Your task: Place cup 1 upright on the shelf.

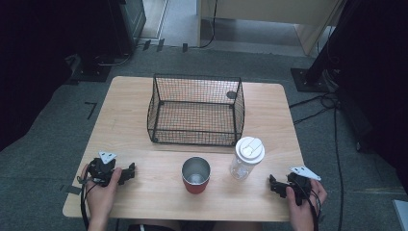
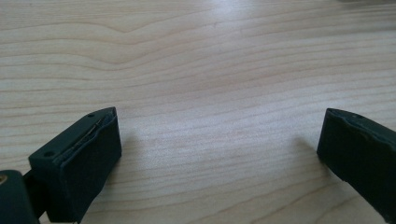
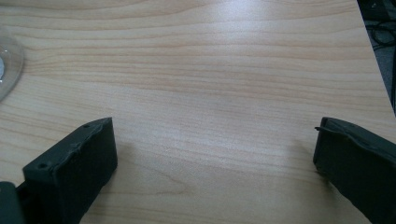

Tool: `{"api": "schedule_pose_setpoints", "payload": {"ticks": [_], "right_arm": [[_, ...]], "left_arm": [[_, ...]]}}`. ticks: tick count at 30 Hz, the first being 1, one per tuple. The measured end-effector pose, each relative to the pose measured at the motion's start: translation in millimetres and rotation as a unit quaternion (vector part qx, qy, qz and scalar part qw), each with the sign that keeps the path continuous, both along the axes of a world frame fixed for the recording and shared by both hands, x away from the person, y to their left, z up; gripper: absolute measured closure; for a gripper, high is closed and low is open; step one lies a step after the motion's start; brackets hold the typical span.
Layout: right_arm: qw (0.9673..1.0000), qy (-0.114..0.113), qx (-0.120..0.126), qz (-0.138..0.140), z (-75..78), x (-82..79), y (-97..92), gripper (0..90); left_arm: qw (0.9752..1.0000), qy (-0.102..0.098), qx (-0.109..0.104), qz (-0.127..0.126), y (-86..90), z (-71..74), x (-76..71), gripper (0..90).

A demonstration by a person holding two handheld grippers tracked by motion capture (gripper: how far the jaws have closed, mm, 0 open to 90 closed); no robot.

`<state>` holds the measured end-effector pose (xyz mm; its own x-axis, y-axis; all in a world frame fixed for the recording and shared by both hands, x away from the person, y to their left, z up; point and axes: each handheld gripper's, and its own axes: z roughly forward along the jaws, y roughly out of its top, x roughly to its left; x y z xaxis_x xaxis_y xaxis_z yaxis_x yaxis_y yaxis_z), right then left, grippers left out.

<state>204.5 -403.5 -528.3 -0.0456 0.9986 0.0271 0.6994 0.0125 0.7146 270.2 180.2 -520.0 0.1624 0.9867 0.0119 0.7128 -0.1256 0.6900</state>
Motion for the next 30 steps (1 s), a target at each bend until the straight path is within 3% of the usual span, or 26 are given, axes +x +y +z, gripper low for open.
{"api": "schedule_pose_setpoints", "payload": {"ticks": [9, 11, 12, 13, 16, 19, 22, 24, 27, 30], "right_arm": [[1.0, 0.0, 0.0, -0.001, 0.0, 1.1, 0.8, 0.0], [1.0, 0.0, 0.001, -0.001, 0.1, 1.1, 0.8, 0.0], [1.0, 0.0, 0.001, -0.001, 0.1, 1.1, 0.8, 0.0], [1.0, 0.0, 0.0, -0.001, 0.0, 1.2, 0.8, 0.0], [1.0, 0.001, 0.0, 0.001, 0.1, 1.3, 1.0, 0.0], [1.0, 0.0, 0.0, 0.001, 0.0, 1.5, 1.2, 0.0], [1.0, 0.0, 0.0, 0.002, 0.0, 1.5, 1.1, 0.0], [1.0, 0.0, 0.0, 0.002, 0.0, 1.5, 1.1, 0.0], [1.0, 0.0, 0.0, 0.002, 0.0, 1.5, 1.1, 0.0], [1.0, -0.001, -0.001, 0.006, 0.0, 2.0, 1.2, 0.0]], "left_arm": [[1.0, -0.005, 0.0, 0.007, -6.6, 0.2, -8.0, 0.4], [0.9994, -0.013, -0.022, -0.023, -15.1, 6.7, -15.8, 0.4], [0.9994, -0.013, -0.022, -0.023, -15.1, 6.7, -15.8, 0.4], [0.9976, -0.027, -0.038, -0.052, -22.7, 14.2, -23.0, 0.4], [0.9961, -0.034, -0.043, -0.069, -31.6, 19.7, -29.2, 0.4], [0.9929, -0.033, -0.042, -0.106, -49.8, 26.3, -40.1, 0.0], [0.9918, -0.038, -0.045, -0.114, -60.5, 32.3, -48.0, 0.0], [0.9887, -0.048, -0.061, -0.128, -69.3, 40.1, -54.8, 0.0], [0.9865, -0.055, -0.056, -0.144, -76.8, 44.6, -59.4, 0.0], [0.982, -0.06, -0.055, -0.17, -87.5, 50.4, -66.2, 0.0]]}}
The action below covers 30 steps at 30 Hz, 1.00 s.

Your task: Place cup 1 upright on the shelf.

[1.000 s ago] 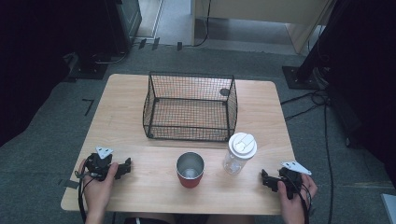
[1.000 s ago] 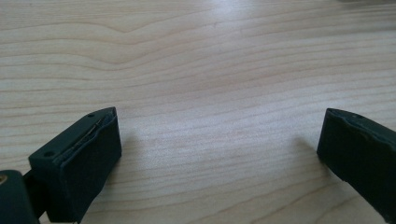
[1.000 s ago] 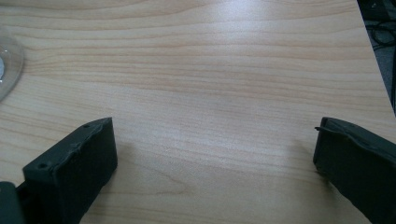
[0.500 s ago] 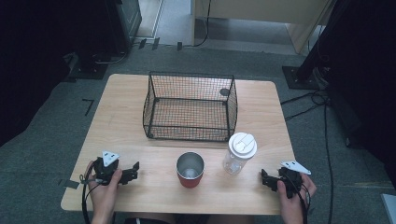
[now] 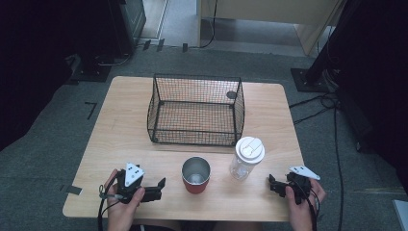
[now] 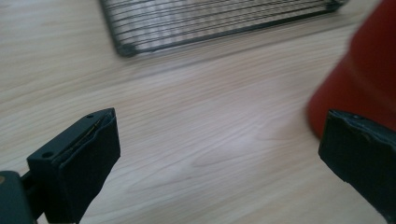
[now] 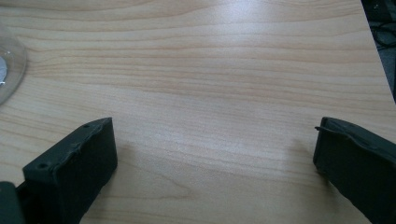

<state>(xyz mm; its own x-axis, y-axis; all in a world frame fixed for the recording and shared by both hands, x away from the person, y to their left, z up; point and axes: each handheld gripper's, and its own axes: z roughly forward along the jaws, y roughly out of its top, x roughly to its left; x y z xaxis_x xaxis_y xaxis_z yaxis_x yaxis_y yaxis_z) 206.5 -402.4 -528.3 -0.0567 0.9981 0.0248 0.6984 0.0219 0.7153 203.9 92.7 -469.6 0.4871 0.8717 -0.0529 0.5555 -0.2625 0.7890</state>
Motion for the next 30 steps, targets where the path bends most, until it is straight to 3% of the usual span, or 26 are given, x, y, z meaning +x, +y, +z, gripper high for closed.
{"api": "schedule_pose_setpoints", "payload": {"ticks": [2, 13, 30], "right_arm": [[1.0, 0.0, 0.001, 0.001, 0.0, 0.0, 0.2, 0.0], [1.0, -0.001, 0.0, 0.002, -0.1, 0.1, 0.1, 0.0], [1.0, 0.0, 0.0, 0.002, -0.1, 0.0, 0.1, 0.0]], "left_arm": [[0.9998, -0.001, 0.006, -0.016, -6.9, 2.0, -3.4, 0.0], [0.9966, -0.012, -0.013, -0.08, -30.9, 9.5, -19.5, 0.0], [0.9916, -0.021, -0.018, -0.126, -69.6, 8.0, -20.9, 0.0]]}}
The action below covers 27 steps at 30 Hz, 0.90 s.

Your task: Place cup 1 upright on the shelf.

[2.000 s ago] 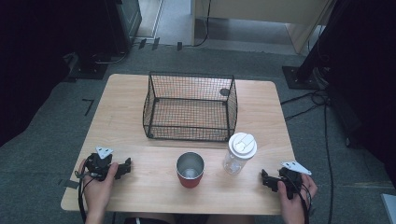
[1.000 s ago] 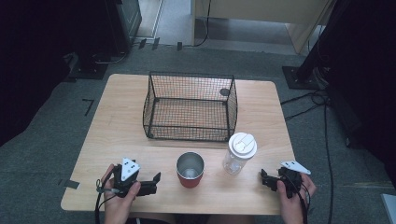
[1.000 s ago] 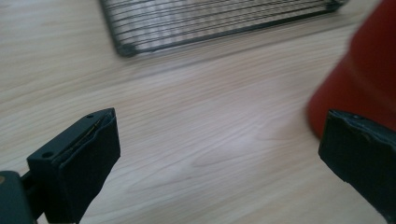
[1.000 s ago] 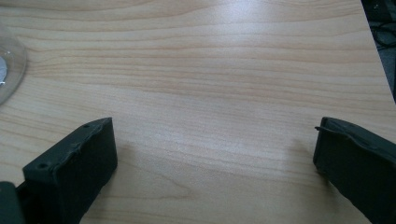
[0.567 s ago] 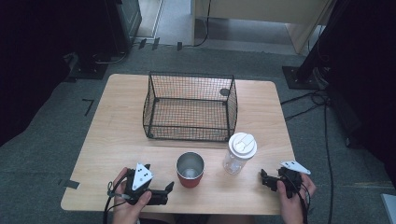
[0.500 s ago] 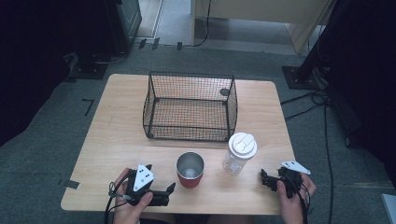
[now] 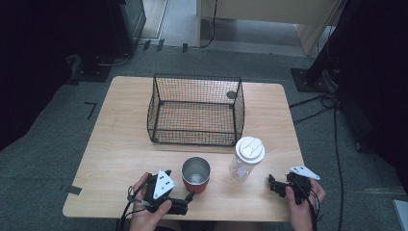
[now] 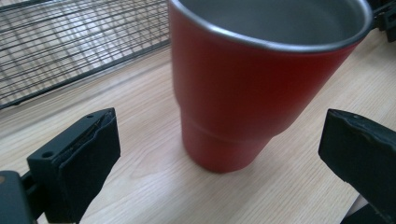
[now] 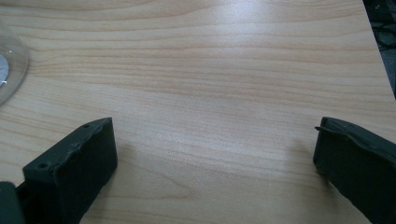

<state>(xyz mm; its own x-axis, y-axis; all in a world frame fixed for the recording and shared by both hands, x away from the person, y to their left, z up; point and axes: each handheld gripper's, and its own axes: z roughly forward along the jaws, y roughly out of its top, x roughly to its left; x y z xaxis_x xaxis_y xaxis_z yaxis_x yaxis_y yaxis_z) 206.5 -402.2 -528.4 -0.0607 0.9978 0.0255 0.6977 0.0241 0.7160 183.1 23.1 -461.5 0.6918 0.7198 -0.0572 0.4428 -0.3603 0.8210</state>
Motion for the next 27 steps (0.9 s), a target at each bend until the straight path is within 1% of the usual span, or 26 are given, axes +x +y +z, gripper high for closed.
{"api": "schedule_pose_setpoints", "payload": {"ticks": [4, 7, 10, 13, 16, 18, 21, 27], "right_arm": [[1.0, 0.0, 0.0, 0.0, 0.0, 0.0, 0.0, 0.0], [1.0, 0.0, 0.0, 0.0, 0.0, 0.0, 0.0, 0.0], [1.0, 0.0, 0.0, 0.0, 0.0, 0.0, 0.0, 0.0], [1.0, 0.0, 0.0, 0.0, 0.0, 0.0, 0.0, 0.0], [1.0, 0.0, 0.0, 0.0, 0.0, 0.0, 0.0, 0.0], [1.0, 0.0, 0.0, 0.0, 0.0, 0.0, 0.0, 0.0], [1.0, 0.0, 0.0, 0.0, 0.0, 0.0, 0.0, 0.0], [1.0, -0.001, 0.0, 0.001, -0.1, 0.1, -0.1, 0.0]], "left_arm": [[1.0, -0.002, 0.0, -0.007, -9.7, -0.7, 2.4, 0.0], [1.0, -0.005, -0.004, -0.006, -15.3, -0.5, 5.0, 0.0], [0.9999, -0.009, -0.007, 0.0, -21.3, 0.2, 8.3, 0.0], [0.9997, -0.021, 0.009, 0.008, -27.5, -0.7, 10.7, 0.0], [0.9995, -0.02, 0.017, 0.015, -34.0, -2.7, 12.9, 0.0], [0.9995, -0.018, 0.018, 0.018, -36.9, -3.6, 14.6, 0.0], [0.9995, -0.02, 0.014, 0.021, -40.4, -4.1, 16.5, 0.0], [0.9994, -0.022, 0.013, 0.024, -46.5, -4.8, 21.8, 0.0]]}}
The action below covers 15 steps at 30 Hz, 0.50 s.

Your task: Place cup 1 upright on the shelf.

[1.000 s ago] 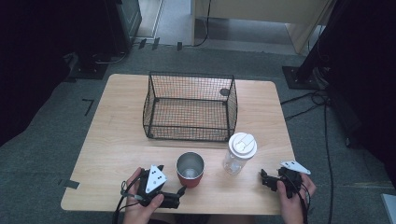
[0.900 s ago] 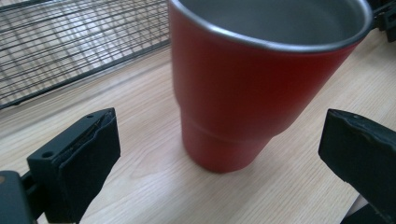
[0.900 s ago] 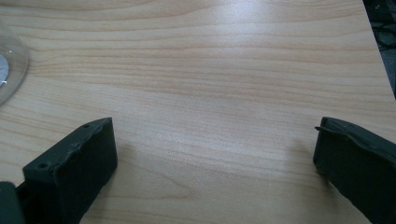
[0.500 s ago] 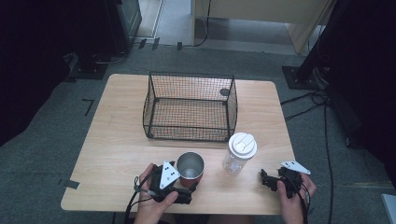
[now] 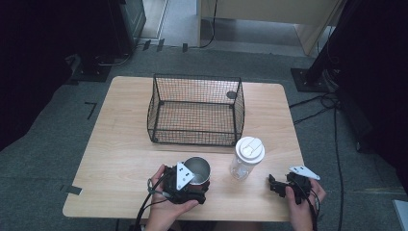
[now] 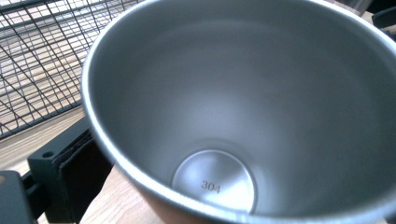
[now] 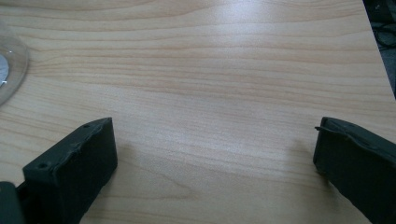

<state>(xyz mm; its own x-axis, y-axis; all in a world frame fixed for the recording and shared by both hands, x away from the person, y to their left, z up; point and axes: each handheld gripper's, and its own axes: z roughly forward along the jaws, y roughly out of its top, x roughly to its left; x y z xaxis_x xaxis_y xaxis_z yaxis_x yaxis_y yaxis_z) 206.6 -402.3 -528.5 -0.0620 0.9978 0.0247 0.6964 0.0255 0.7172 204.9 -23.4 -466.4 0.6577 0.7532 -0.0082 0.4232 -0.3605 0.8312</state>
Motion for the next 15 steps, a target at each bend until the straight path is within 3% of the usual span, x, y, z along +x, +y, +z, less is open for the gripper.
{"api": "schedule_pose_setpoints", "payload": {"ticks": [7, 15], "right_arm": [[1.0, 0.0, 0.0, 0.0, 0.0, 0.0, 0.0, 0.0], [1.0, 0.0, 0.0, 0.0, 0.0, 0.0, -0.1, 0.0]], "left_arm": [[0.9998, -0.017, 0.004, 0.0, -6.0, -1.3, 2.9, 7.8], [0.9994, -0.033, 0.007, 0.005, -6.7, -1.6, 4.7, 8.1]]}}
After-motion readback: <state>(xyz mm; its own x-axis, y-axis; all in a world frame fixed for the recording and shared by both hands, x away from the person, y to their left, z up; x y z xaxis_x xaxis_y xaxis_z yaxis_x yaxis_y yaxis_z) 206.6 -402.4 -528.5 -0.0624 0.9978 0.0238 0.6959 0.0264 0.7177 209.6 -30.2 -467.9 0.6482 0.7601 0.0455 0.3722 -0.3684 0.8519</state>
